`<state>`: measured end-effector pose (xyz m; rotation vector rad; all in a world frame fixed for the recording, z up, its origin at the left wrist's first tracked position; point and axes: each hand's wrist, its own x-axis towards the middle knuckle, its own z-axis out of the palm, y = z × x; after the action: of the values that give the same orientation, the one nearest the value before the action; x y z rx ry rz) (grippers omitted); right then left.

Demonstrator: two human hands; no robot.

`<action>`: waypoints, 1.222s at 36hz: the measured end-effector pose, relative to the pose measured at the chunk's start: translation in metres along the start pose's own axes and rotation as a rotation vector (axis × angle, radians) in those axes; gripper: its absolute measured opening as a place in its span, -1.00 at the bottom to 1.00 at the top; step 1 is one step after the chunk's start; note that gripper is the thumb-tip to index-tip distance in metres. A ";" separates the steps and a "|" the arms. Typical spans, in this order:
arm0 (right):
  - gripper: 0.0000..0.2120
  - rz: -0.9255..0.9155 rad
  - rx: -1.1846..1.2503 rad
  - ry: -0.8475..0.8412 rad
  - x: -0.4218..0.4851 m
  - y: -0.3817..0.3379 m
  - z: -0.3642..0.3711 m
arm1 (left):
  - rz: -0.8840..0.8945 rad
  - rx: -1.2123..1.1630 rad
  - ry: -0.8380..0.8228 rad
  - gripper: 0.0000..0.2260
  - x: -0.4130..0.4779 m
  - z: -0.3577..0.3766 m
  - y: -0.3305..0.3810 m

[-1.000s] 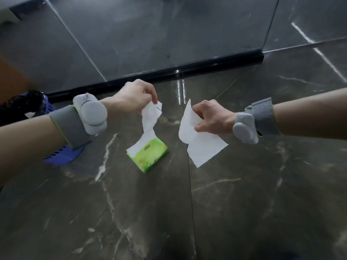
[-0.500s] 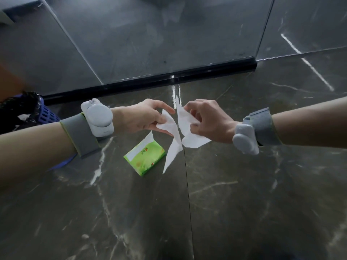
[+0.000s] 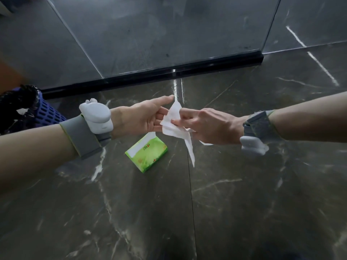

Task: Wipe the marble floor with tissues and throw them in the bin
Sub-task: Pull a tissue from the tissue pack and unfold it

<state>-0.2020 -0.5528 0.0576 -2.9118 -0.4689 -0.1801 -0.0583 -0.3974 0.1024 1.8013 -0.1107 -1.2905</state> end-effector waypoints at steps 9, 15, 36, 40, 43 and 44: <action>-0.70 -0.040 -0.032 -0.051 0.001 0.006 0.005 | 0.134 0.233 0.085 -0.82 0.009 0.000 -0.010; -0.34 0.015 0.147 -0.010 0.006 0.009 0.020 | 0.180 0.236 0.111 -0.78 0.015 -0.005 -0.014; 0.02 0.333 0.083 -0.235 0.027 0.089 -0.040 | 0.598 0.727 0.252 -0.96 0.027 -0.001 0.017; -0.20 0.433 0.380 -0.233 0.025 0.097 -0.068 | 0.751 0.609 0.078 -0.88 0.027 0.014 0.045; -0.47 0.447 0.623 -0.289 0.013 0.103 -0.076 | 0.825 0.594 0.006 -0.78 0.030 0.027 0.062; -0.56 0.464 0.642 -0.282 0.010 0.104 -0.076 | 0.839 0.609 0.004 -0.74 0.030 0.030 0.065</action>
<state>-0.1660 -0.6618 0.1160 -2.3221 0.1149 0.3801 -0.0426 -0.4702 0.1238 1.8963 -1.2255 -0.6607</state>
